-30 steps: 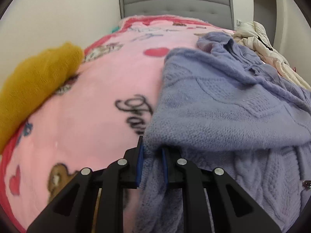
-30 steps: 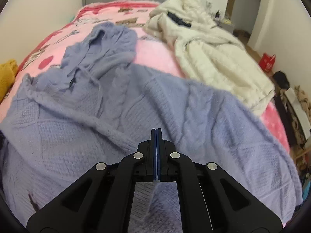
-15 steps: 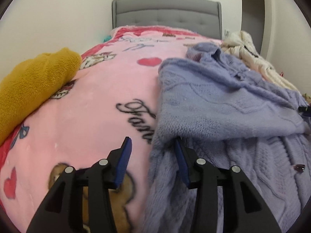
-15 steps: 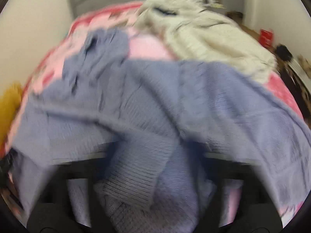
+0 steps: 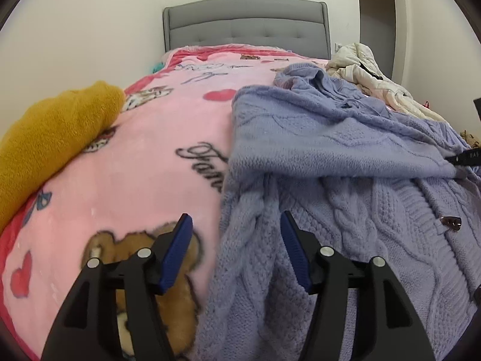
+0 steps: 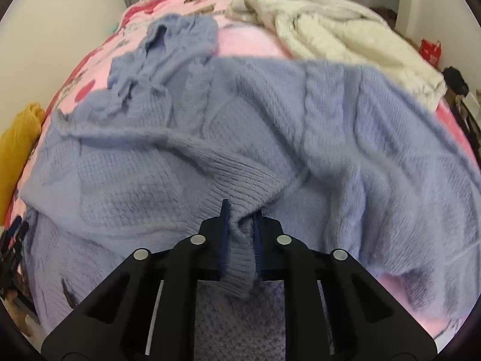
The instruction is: Fold large clothes
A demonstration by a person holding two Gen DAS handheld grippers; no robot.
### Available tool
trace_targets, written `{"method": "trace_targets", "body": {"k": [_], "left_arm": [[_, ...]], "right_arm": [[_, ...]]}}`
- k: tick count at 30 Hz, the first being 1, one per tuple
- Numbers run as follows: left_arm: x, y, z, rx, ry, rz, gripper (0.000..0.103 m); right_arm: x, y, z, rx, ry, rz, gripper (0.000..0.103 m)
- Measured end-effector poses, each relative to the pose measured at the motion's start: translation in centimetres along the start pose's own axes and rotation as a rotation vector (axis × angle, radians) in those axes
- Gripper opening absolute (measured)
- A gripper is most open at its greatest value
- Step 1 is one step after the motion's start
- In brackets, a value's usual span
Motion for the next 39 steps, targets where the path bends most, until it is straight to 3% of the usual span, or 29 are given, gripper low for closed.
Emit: {"method": "trace_targets", "body": {"k": [4,7,10,13,16,20,22,24,26,29,33,36,39], "left_arm": [[-0.2,-0.3,-0.3,-0.013,0.007,0.01,0.061],[-0.4,0.0,0.2,0.013,0.016,0.027,0.064],[-0.5,-0.4,0.0,-0.012,0.031,0.034,0.067],[-0.9,-0.9,-0.4,-0.033,0.039,0.055,0.068],[-1.2,-1.2,-0.6,-0.048,0.031,0.074,0.067],[-0.9,-1.2,0.0,-0.031,-0.002,0.067,0.07],[-0.7,-0.7,0.8,0.001,-0.016,0.062,0.075],[-0.3,-0.1,1.6,0.022,-0.033,0.063,0.075],[0.4,0.8,2.7,0.038,-0.068,0.07,0.076],[2.1,3.2,3.5,0.07,-0.158,0.103,0.088],[5.6,6.6,1.5,0.076,-0.218,0.113,0.09],[8.0,6.7,-2.8,-0.065,-0.288,0.119,0.09],[8.4,5.8,-5.0,-0.114,-0.261,0.101,0.09]], "right_arm": [[-0.6,4.7,1.4,0.093,-0.069,0.072,0.008],[-1.9,9.3,2.8,0.189,-0.072,0.101,0.008],[-2.1,11.6,1.3,0.163,-0.135,0.143,0.008],[0.0,9.6,-2.2,0.039,-0.222,0.118,0.008],[2.3,5.1,-5.1,-0.082,-0.236,0.022,0.008],[2.5,3.8,-4.7,-0.029,-0.234,0.018,0.01],[2.3,4.1,-4.2,-0.008,-0.216,0.033,0.015],[1.3,5.2,-2.4,0.068,-0.169,0.024,0.045],[-0.6,7.1,-0.1,0.191,-0.098,0.025,0.06],[-4.4,8.7,0.9,0.23,-0.022,0.118,0.062],[-11.1,8.4,-3.1,0.065,0.049,0.397,0.057],[-14.8,6.8,-7.2,-0.07,0.01,0.644,0.058],[-16.5,6.5,-8.7,-0.089,-0.036,0.766,0.057]]}}
Point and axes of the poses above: each gripper's, at about its wrist camera, not at the fingertips, and z roughly against the way its jaws point, x to its right, y to its top, the point moved 10 cm from there along -z, roughly the way its jaws point, and after that the axes turned 4 degrees about x, right-handed, at the moved point
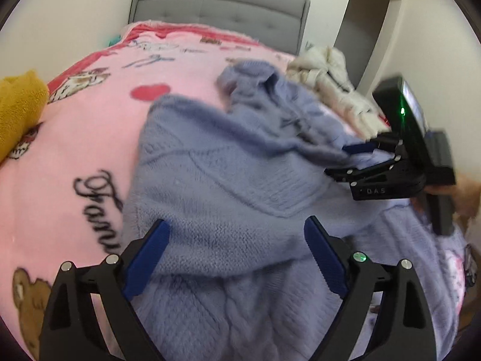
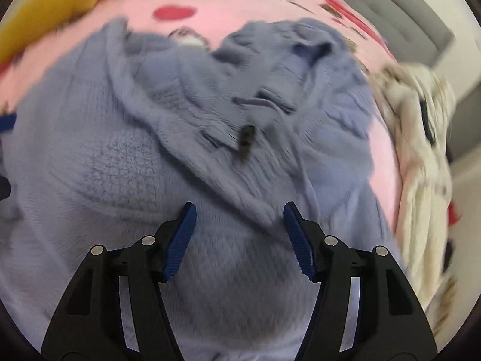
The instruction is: Fold large clothes
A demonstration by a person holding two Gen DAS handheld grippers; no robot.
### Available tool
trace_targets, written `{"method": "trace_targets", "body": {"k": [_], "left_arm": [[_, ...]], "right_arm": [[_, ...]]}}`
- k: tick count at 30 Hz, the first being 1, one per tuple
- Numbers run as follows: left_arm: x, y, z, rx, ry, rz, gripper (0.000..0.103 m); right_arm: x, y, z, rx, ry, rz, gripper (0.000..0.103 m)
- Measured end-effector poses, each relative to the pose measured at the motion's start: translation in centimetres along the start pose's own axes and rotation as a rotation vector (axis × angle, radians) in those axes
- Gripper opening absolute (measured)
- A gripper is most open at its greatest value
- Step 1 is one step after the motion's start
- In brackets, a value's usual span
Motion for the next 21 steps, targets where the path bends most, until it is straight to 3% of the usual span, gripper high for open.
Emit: {"method": "trace_targets", "body": {"k": [1,3,6,10,16,21], "left_arm": [[0.0,-0.3,-0.3,-0.005,0.005,-0.009,0.09],[0.0,-0.7,-0.7,0.002,0.018,-0.037,0.09],[-0.2,-0.9,-1.0,0.014,0.026,-0.054,0.09],[-0.4,-1.0,-1.1,0.008,0.042,-0.052,0.09],[-0.6,-0.5,-1.3,0.021,0.057,-0.038,0.09],[-0.4,-0.8,-1.7,0.009,0.092,-0.076,0.09]], "right_arm": [[-0.2,0.5,0.0,0.02,0.011,0.022,0.054],[-0.6,0.7,-0.3,0.019,0.116,-0.012,0.023],[-0.2,0.8,-0.7,0.008,0.169,-0.067,0.008],[0.5,1.7,0.1,0.051,0.15,-0.069,0.007],[2.7,5.2,3.5,0.199,0.052,-0.091,0.007],[3.4,4.4,-0.1,0.11,-0.015,-0.148,0.007]]}}
Point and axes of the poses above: each gripper's, at about its wrist camera, not at the fingertips, and z roughly against the way its jaws point, x to its right, y to its top, the point moved 10 cm from there along -z, roughly the way its jaws point, and after that the axes turned 4 degrees about x, right-handed, at the moved point
